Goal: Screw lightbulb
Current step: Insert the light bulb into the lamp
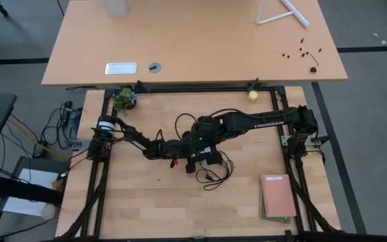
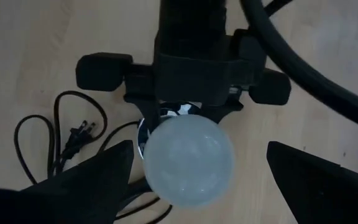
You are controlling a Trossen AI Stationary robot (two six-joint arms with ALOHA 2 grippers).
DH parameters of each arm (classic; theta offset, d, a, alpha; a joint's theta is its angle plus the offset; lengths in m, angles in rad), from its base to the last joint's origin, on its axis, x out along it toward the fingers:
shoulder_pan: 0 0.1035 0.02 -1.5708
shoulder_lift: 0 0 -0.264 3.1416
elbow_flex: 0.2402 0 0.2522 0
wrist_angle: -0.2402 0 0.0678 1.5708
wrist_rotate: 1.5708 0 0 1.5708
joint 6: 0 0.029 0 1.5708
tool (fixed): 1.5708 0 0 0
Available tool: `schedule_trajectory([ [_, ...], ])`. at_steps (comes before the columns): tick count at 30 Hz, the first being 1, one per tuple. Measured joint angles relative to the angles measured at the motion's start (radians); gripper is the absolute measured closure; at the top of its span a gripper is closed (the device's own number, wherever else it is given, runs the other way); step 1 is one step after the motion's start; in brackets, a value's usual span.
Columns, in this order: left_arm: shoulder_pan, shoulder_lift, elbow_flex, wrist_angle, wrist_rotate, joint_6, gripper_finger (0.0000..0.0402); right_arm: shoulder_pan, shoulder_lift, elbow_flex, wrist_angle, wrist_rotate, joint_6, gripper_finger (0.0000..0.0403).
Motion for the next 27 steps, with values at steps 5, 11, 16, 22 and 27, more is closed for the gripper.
schedule_trajectory([
  [5, 0.000, 0.000, 0.000, 0.016, 0.000, 0.000, 0.0206, -0.002, 0.037, 0.000, -0.015, 0.000, -0.004, 0.0025],
  [11, 0.000, 0.000, 0.000, 0.015, -0.001, -0.001, 0.0206, 0.001, 0.070, 0.000, -0.035, 0.001, -0.009, 0.0025],
  [16, 0.000, 0.000, 0.000, 0.022, -0.001, -0.007, 0.0206, -0.005, 0.083, 0.000, -0.025, -0.008, -0.015, 0.0025],
  [22, 0.000, 0.000, 0.000, 0.027, -0.004, -0.035, 0.0206, -0.015, 0.082, 0.000, 0.005, -0.013, -0.020, 0.0027],
  [27, 0.000, 0.000, 0.000, 0.019, -0.018, -0.061, 0.0206, -0.019, 0.082, 0.000, 0.008, -0.019, -0.022, 0.0030],
])
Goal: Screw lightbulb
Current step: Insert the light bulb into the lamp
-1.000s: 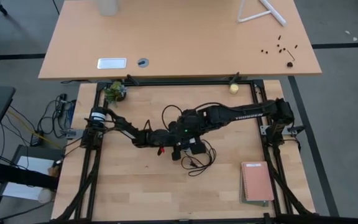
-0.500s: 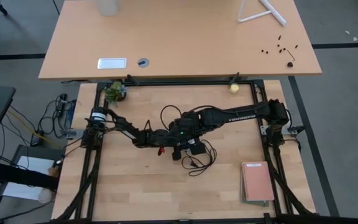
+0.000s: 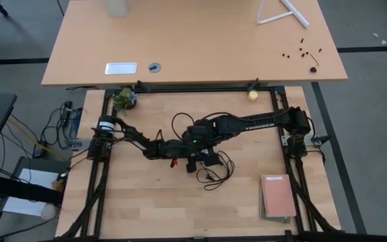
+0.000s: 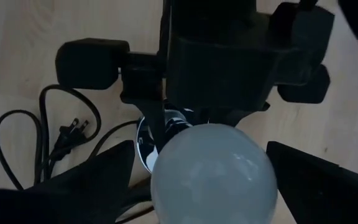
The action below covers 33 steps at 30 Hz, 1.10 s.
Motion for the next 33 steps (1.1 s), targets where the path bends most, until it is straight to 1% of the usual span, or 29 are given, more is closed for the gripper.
schedule_trajectory([
  [3, 0.000, 0.000, 0.000, 0.003, -0.001, -0.023, 0.0206, -0.004, 0.000, 0.000, -0.003, -0.001, 0.001, 0.0037],
  [8, 0.000, 0.000, 0.000, 0.015, -0.001, -0.037, 0.0206, -0.004, 0.000, 0.000, -0.001, -0.002, 0.001, 0.0058],
  [11, 0.000, 0.000, 0.000, 0.051, -0.001, -0.043, 0.0207, -0.004, 0.000, 0.000, -0.010, -0.005, 0.002, 0.0068],
  [14, 0.000, -0.002, 0.000, 0.085, -0.001, -0.043, 0.0207, -0.004, 0.000, 0.000, -0.013, -0.007, 0.003, 0.0071],
  [20, 0.000, -0.001, 0.000, 0.084, -0.001, -0.043, 0.0207, -0.004, 0.000, 0.000, -0.024, -0.007, 0.006, 0.0071],
  [25, 0.000, -0.002, 0.000, 0.087, -0.001, -0.042, 0.0207, -0.004, 0.000, 0.000, -0.012, 0.020, 0.004, 0.0099],
  [30, 0.000, -0.002, 0.000, 0.089, 0.011, -0.044, 0.0207, -0.004, 0.000, 0.000, -0.006, 0.023, 0.006, 0.0131],
  [33, -0.006, -0.001, 0.000, 0.089, 0.004, -0.044, 0.0207, -0.005, 0.000, 0.000, -0.006, 0.024, 0.050, 0.0138],
])
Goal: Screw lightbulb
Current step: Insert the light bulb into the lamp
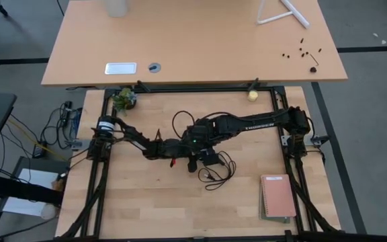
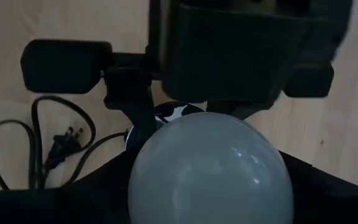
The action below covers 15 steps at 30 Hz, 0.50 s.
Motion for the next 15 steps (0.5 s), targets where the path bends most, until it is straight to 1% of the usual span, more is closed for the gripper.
schedule_trajectory([
  [3, -0.013, 0.000, 0.000, -0.001, -0.042, 0.000, 0.0207, -0.005, 0.000, 0.000, -0.008, 0.000, 0.095, 0.0129],
  [6, -0.030, 0.000, 0.000, -0.008, -0.112, 0.008, 0.0207, -0.009, 0.000, 0.000, -0.017, 0.002, 0.193, 0.0118],
  [12, -0.077, 0.001, 0.000, -0.010, -0.276, 0.026, 0.0207, -0.008, 0.000, 0.000, -0.012, 0.029, 0.319, 0.0121],
  [15, -0.096, 0.001, 0.000, -0.010, -0.336, 0.026, 0.0207, -0.003, 0.000, 0.000, 0.005, 0.030, 0.372, 0.0122],
])
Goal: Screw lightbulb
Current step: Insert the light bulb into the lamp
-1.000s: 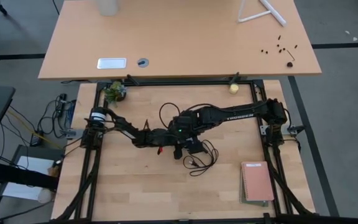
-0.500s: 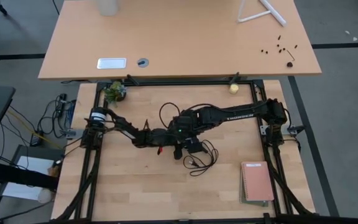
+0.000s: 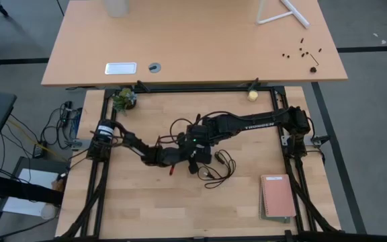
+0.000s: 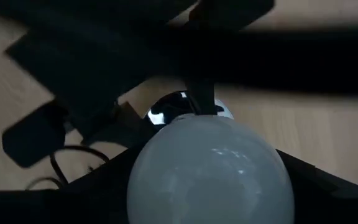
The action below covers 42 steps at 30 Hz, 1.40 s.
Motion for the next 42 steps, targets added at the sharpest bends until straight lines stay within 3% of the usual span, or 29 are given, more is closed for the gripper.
schedule_trajectory([
  [4, -0.017, 0.001, 0.010, -0.004, -0.063, -0.006, 0.0207, 0.008, -0.001, 0.000, 0.014, 0.021, 0.063, 0.0121],
  [18, -0.030, 0.002, 0.112, -0.140, -0.109, -0.095, 0.0207, 0.044, -0.004, 0.001, -0.024, 0.074, 0.161, 0.0121],
  [32, -0.031, -0.003, 0.117, -0.152, -0.090, -0.105, 0.0207, 0.058, 0.001, -0.001, 0.012, 0.043, -0.117, 0.0048],
  [42, -0.028, -0.003, 0.116, -0.163, -0.039, -0.105, 0.0207, 0.064, 0.001, -0.001, -0.012, 0.021, -0.378, 0.0030],
])
